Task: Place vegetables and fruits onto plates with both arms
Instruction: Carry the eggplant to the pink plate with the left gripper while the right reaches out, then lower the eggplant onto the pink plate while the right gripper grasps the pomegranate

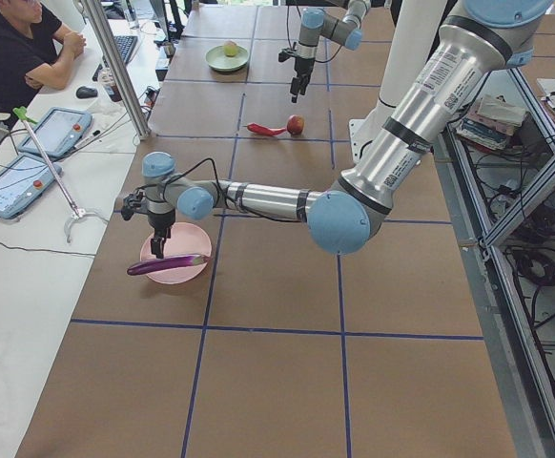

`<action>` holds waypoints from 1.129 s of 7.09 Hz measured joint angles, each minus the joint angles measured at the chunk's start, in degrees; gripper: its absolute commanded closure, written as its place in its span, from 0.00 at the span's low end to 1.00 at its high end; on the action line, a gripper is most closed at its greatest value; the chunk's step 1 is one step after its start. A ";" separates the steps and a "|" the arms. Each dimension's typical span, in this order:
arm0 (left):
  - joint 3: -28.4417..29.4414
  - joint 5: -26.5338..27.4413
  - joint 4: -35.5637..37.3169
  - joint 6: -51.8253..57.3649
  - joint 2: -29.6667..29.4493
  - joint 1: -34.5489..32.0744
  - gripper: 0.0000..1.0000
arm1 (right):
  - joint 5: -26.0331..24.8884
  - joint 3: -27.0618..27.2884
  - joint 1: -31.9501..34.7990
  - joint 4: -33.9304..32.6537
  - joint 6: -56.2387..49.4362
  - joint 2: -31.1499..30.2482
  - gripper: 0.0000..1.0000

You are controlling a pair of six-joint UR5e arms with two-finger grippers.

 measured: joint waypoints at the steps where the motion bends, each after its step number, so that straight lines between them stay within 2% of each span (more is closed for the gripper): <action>1: -0.13 -0.09 0.00 -0.06 -0.01 -0.06 0.00 | -1.00 -1.85 -0.80 -0.51 0.31 2.02 0.00; 3: -0.64 -0.13 -0.06 -0.09 0.19 -0.11 0.00 | -2.84 -6.04 -1.46 -0.77 0.13 5.46 0.00; 8: -2.16 -0.72 0.07 -0.18 0.71 -0.16 0.00 | -4.20 -10.55 -1.59 -0.91 -2.98 7.64 0.00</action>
